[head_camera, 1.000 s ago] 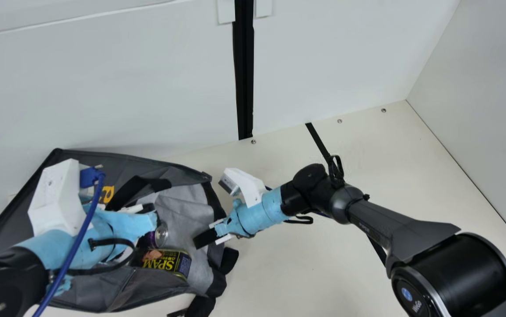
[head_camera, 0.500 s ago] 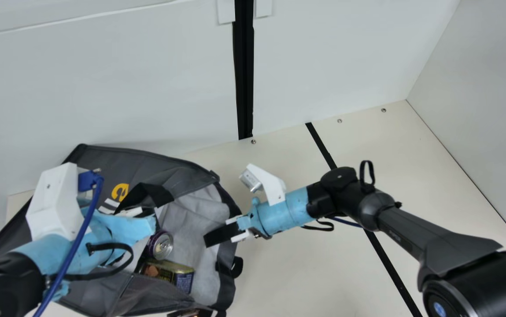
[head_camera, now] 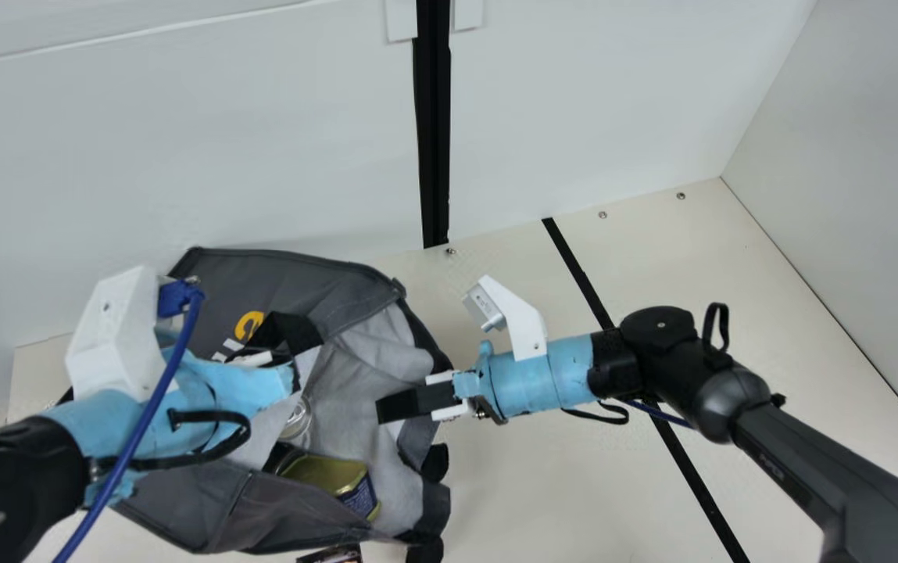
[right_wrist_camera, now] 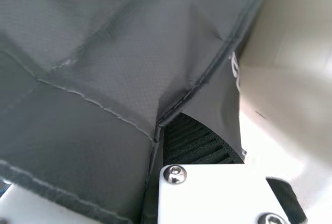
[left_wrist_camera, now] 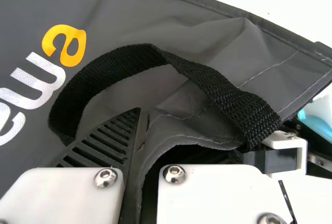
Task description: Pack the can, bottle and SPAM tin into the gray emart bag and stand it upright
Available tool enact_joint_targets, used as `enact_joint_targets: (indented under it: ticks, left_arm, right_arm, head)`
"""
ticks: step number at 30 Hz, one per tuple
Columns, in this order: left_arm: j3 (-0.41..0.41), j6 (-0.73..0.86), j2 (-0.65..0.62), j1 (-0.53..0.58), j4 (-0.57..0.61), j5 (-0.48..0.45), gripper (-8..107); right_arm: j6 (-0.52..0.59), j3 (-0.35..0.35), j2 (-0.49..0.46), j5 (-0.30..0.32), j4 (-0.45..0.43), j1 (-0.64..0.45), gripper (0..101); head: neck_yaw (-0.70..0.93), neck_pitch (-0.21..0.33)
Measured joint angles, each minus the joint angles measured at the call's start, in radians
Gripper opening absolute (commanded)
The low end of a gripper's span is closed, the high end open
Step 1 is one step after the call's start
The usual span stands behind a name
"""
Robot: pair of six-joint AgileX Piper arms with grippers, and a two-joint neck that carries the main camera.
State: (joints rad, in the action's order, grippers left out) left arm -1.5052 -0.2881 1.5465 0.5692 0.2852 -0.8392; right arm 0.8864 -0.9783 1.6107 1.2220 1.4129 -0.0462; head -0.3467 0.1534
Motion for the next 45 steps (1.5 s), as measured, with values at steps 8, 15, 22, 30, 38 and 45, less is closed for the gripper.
enact_joint_targets:
  ticks: [8,15,22,30,38,45]
  left_arm:
    - [-0.084,0.011,0.002,0.003,0.002,-0.043,-8]
    - [-0.148,0.015,-0.006,-0.008,0.014,-0.110,-8]
    - [-0.234,0.042,-0.008,-0.018,0.019,-0.190,-8]
    - [-0.375,0.084,-0.005,-0.028,0.012,-0.319,-8]
    - [-0.431,0.127,-0.027,-0.012,-0.003,-0.382,-8]
    - [-0.372,0.170,-0.074,0.022,-0.013,-0.380,-8]
  right_arm:
    - [-0.062,0.004,-0.097,0.000,0.032,-0.021,0]
    - [-0.121,-0.019,-0.172,0.001,0.033,-0.048,0]
    - [-0.191,-0.061,-0.249,0.004,0.019,-0.076,0]
    - [-0.286,-0.126,-0.346,0.008,-0.002,-0.113,0]
    - [-0.388,-0.196,-0.426,0.007,-0.046,-0.152,0]
    - [-0.481,-0.263,-0.489,0.006,-0.094,-0.188,0]
  head:
    - [0.000,0.000]
    - [0.000,0.000]
    - [-0.002,0.000]
    - [0.000,0.000]
    - [0.000,-0.002]
    - [0.000,0.000]
